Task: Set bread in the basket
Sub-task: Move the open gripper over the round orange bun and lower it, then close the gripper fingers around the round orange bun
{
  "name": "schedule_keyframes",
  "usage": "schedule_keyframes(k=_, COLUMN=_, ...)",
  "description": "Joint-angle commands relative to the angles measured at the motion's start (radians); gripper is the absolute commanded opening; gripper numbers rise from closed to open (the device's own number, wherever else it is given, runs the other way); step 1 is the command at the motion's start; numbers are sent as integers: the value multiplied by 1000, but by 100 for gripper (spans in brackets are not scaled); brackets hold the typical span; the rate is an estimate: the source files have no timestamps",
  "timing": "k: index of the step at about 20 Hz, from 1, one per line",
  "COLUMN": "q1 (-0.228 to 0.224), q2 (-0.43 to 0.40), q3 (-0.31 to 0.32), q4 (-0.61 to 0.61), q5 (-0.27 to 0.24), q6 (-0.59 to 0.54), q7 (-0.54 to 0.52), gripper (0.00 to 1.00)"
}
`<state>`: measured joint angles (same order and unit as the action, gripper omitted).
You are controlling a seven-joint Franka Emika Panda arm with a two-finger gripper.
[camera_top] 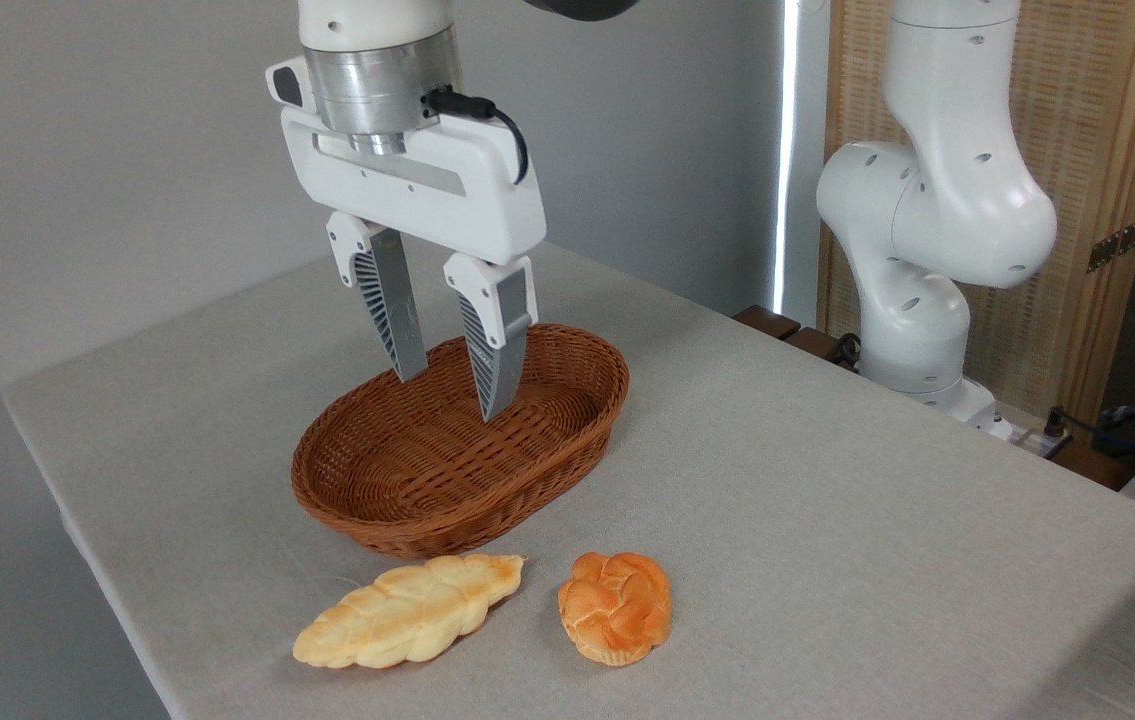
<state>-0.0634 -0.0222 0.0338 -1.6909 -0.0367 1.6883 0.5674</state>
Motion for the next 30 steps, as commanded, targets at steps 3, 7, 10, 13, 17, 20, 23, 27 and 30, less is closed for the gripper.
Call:
schedule_keyframes(k=3, q1=62, q2=-110, q3=1, q4=-206, q5=-3, q6=220, q7=32, gripper=100)
schedule_keyframes(k=7, q1=128, q2=-162, q3=14, q4=-303, q5=-3, q6=240, q7=257, gripper=100)
schedule_keyframes(k=10, q1=158, q2=-153, q3=15, q4=-320, q5=-3, q6=241, q7=386, gripper=100)
schedule_keyframes(k=13, q1=166, q2=-150, q3=15, q4=-331, q5=-3, q6=241, q7=478, gripper=100)
schedule_keyframes(k=17, q1=177, q2=-153, q3=15, q4=-360, q5=-3, q6=241, q7=548, gripper=100)
schedule_keyframes(k=20, q1=177, q2=-150, q3=12, q4=-394, q5=-5, q6=255, q7=548, gripper=100)
schedule_keyframes(k=23, q1=177, q2=-144, q3=6, q4=-438, q5=-3, q6=306, q7=558, gripper=100)
schedule_keyframes(k=27, q1=177, q2=-131, q3=6, q4=-469, q5=-3, q6=350, q7=598, gripper=100)
schedule_keyframes(k=30, q1=177, q2=-125, q3=6, q4=-492, q5=-3, q6=395, q7=608, gripper=100)
